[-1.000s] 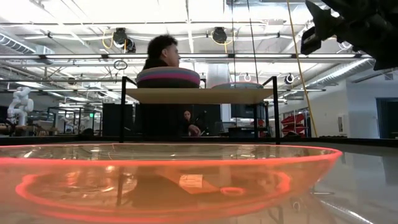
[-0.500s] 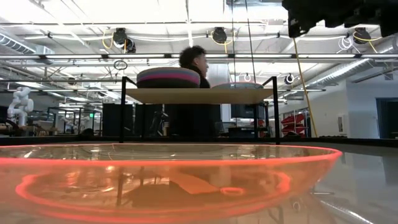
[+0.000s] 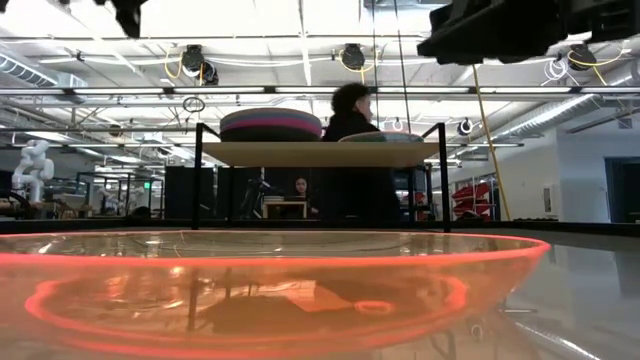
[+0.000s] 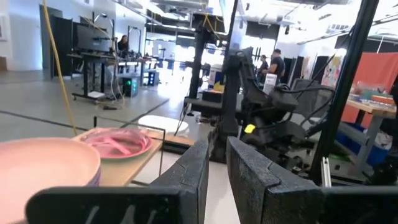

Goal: Place and stack plates onto a shelf
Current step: Stack the transparent orange plate on top of the transparent pink plate on the shelf

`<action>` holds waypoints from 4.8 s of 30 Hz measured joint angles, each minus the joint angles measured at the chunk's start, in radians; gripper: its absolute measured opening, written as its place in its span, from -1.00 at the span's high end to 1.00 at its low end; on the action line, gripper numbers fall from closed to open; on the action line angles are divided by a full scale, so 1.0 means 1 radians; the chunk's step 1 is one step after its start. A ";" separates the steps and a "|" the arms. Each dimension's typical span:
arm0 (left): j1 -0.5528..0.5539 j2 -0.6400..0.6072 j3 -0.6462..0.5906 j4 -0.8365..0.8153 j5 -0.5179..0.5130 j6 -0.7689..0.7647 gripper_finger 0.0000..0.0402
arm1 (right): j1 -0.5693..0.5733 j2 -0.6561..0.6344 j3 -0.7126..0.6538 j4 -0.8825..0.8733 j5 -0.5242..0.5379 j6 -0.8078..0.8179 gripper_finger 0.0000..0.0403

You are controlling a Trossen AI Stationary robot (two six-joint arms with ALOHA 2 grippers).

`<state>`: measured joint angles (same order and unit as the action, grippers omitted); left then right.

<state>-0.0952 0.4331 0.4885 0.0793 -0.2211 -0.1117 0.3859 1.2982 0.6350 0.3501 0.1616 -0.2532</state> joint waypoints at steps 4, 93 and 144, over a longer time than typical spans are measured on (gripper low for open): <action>0.000 -0.098 -0.084 0.002 0.000 -0.001 0.69 | 0.016 0.058 0.021 -0.038 0.000 0.001 0.55; 0.004 -0.401 -0.478 0.028 -0.068 -0.024 0.69 | 0.199 0.620 0.246 0.193 -0.001 -0.401 0.42; 0.004 -0.401 -0.478 0.028 -0.068 -0.024 0.69 | 0.169 0.568 0.313 0.214 0.128 0.083 0.78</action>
<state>-0.0914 0.0326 0.0101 0.1074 -0.2890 -0.1356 0.5545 1.8660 0.9484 0.5639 0.2894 -0.1699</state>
